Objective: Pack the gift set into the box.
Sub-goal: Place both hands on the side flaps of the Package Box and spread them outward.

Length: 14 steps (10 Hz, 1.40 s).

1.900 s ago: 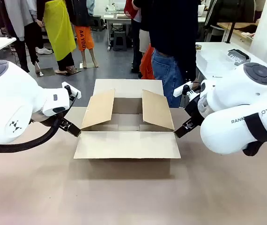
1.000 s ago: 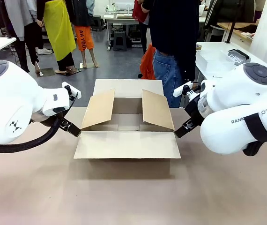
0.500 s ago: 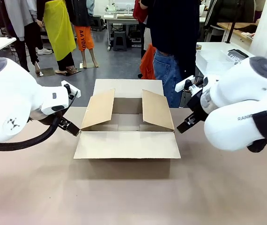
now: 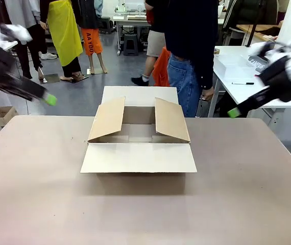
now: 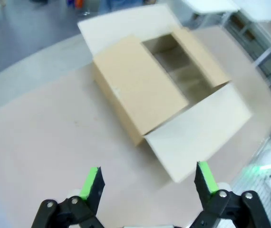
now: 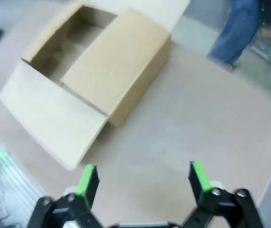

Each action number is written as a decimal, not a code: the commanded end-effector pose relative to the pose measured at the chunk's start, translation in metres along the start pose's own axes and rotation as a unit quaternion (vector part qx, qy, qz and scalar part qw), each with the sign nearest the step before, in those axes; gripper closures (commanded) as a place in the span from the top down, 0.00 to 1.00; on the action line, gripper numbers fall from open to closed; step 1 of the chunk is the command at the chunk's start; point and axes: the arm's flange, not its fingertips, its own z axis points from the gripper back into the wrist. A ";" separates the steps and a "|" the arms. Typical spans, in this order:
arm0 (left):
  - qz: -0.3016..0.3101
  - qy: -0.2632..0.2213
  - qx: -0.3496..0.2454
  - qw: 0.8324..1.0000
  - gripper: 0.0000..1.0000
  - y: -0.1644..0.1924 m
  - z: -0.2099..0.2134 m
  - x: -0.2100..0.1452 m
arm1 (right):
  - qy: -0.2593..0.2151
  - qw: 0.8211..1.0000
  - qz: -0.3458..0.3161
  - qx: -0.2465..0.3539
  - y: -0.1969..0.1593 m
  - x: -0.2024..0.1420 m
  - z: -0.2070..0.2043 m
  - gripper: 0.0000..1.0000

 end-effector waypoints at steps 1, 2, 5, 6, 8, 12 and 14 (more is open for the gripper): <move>0.179 -0.091 -0.144 0.969 1.00 0.082 0.047 -0.093 | -0.063 0.961 -0.232 0.136 -0.070 -0.053 0.059 1.00; 0.240 -0.118 -0.196 0.943 1.00 0.128 0.057 -0.119 | -0.101 0.922 -0.318 0.195 -0.109 -0.080 0.076 1.00; 0.415 -0.175 -0.333 0.829 1.00 0.252 0.013 -0.202 | -0.242 0.787 -0.477 0.308 -0.225 -0.178 0.053 1.00; 0.431 -0.199 -0.360 0.803 1.00 0.271 -0.009 -0.223 | -0.242 0.767 -0.515 0.296 -0.243 -0.198 0.030 1.00; 0.309 -0.151 -0.250 0.905 1.00 0.213 0.063 -0.198 | -0.131 0.903 -0.338 0.230 -0.183 -0.183 0.089 1.00; 0.255 -0.107 -0.161 0.947 1.00 0.159 0.037 -0.145 | -0.066 0.945 -0.256 0.194 -0.139 -0.129 0.062 1.00; 0.135 -0.034 -0.105 0.985 1.00 0.083 0.018 -0.053 | -0.029 0.984 -0.119 0.132 -0.038 -0.045 0.032 1.00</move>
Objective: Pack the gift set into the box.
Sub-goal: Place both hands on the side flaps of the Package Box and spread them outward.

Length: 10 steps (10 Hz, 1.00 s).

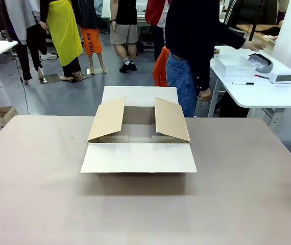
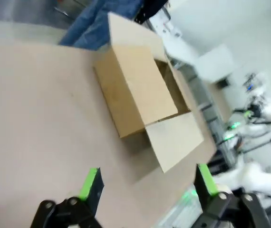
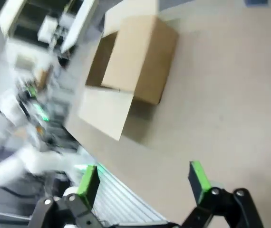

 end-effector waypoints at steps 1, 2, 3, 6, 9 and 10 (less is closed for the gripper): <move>-0.095 0.073 0.081 0.990 1.00 -0.106 -0.074 0.027 | 0.019 0.989 0.136 -0.058 0.096 0.019 -0.079 1.00; -0.112 0.111 0.109 0.981 1.00 -0.131 -0.112 0.042 | 0.037 0.980 0.189 -0.055 0.129 0.015 -0.125 1.00; -0.128 0.137 0.140 0.972 1.00 -0.155 -0.153 0.052 | 0.049 0.969 0.237 -0.047 0.156 0.002 -0.168 1.00; -0.151 0.160 0.202 0.954 1.00 -0.195 -0.247 0.064 | -0.013 0.942 0.315 -0.115 0.175 -0.041 -0.242 1.00; -0.169 0.152 0.175 0.958 1.00 -0.207 -0.244 0.044 | -0.102 0.951 0.273 -0.104 0.132 -0.039 -0.217 1.00; -0.169 0.152 0.175 0.958 1.00 -0.207 -0.244 0.044 | -0.044 0.950 0.279 -0.136 0.199 0.010 -0.244 1.00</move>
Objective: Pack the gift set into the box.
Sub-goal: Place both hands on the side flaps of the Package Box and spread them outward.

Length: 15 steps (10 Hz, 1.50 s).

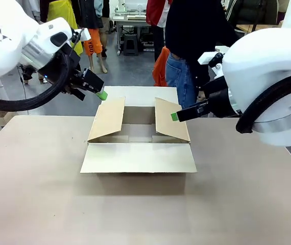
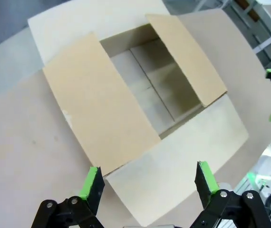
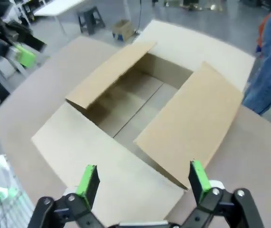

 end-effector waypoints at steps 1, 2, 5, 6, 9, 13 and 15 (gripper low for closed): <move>-0.002 -0.003 -0.008 1.000 1.00 -0.001 0.011 -0.010 | 0.028 0.999 0.020 0.011 0.025 0.007 0.001 1.00; 0.000 0.000 0.000 1.000 1.00 0.000 0.000 0.000 | 0.000 1.000 0.000 0.000 0.000 0.000 0.000 1.00; 0.029 -0.016 0.071 0.997 1.00 -0.026 -0.054 0.039 | -0.004 0.994 -0.063 0.084 -0.030 0.004 0.002 1.00; 0.018 0.013 0.090 0.996 1.00 -0.032 -0.075 0.055 | 0.009 0.998 -0.026 0.054 -0.008 0.001 0.001 1.00; 0.037 0.107 0.190 0.975 1.00 -0.032 -0.150 0.104 | 0.009 0.998 -0.026 0.054 -0.008 0.001 0.001 1.00; 0.046 0.134 0.261 0.955 1.00 -0.033 -0.194 0.122 | 0.009 0.998 -0.026 0.054 -0.008 0.001 0.001 1.00; 0.052 0.158 0.303 0.938 1.00 -0.028 -0.212 0.118 | 0.009 0.998 -0.026 0.054 -0.008 0.001 0.001 1.00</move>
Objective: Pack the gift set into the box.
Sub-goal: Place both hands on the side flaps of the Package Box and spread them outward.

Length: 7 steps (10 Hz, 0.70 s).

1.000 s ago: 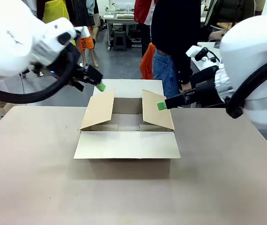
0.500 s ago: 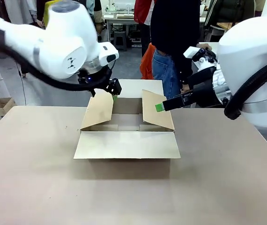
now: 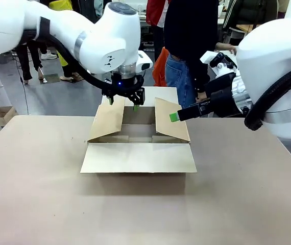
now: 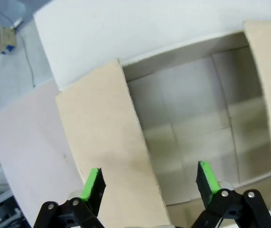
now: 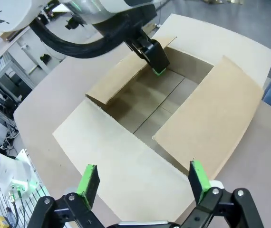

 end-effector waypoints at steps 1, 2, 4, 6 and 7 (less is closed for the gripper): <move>0.019 0.014 0.043 0.999 1.00 0.001 -0.012 0.008 | -0.003 1.000 -0.002 -0.008 0.000 0.000 0.000 1.00; 0.031 0.022 0.052 0.998 1.00 0.000 -0.019 0.007 | -0.003 1.000 -0.002 -0.008 0.000 0.000 0.000 1.00; 0.044 0.033 0.064 0.996 1.00 -0.001 -0.032 0.004 | -0.003 1.000 -0.002 -0.008 0.000 0.000 0.000 1.00; 0.066 0.026 0.090 0.993 1.00 0.006 -0.029 0.002 | -0.003 1.000 -0.002 -0.008 0.000 0.000 0.000 1.00; 0.073 0.021 0.099 0.992 1.00 0.013 -0.024 -0.001 | -0.003 1.000 -0.002 -0.008 0.000 0.000 0.000 1.00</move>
